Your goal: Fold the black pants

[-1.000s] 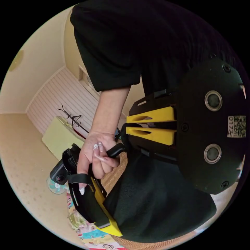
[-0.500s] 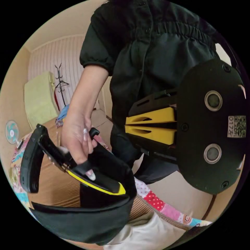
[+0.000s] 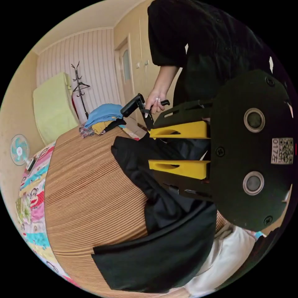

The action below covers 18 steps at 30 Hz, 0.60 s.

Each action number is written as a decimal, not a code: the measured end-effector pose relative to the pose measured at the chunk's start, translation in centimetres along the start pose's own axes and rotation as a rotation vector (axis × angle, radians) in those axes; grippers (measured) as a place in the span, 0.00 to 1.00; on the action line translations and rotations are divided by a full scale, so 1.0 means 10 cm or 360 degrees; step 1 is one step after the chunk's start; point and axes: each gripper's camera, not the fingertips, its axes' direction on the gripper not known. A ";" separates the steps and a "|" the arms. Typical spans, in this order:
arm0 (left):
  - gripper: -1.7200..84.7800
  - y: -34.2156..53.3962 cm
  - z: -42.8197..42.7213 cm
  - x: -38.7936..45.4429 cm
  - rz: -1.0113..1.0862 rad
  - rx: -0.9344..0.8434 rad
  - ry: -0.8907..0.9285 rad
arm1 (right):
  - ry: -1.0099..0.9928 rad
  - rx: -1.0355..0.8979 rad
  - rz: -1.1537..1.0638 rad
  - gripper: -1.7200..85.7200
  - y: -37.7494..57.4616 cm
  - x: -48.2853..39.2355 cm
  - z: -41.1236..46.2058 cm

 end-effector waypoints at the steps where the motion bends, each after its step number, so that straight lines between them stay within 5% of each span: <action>1: 0.17 -0.30 0.31 0.18 0.0098 -0.0125 -0.0035 | -0.0032 0.0123 0.0183 0.12 0.18 0.24 -0.06; 7: 0.21 -1.16 1.90 0.98 0.0476 -0.0548 -0.0269 | -0.0234 0.0379 0.0625 0.22 0.61 1.16 0.57; 12: 0.09 -1.31 3.06 0.92 0.0475 -0.0882 -0.0642 | -0.0714 0.0575 0.0619 0.13 0.56 1.41 1.44; 18: 0.07 -1.35 2.08 0.97 0.0304 -0.0351 -0.0504 | 0.0005 0.0669 -0.0180 0.05 1.05 0.05 1.57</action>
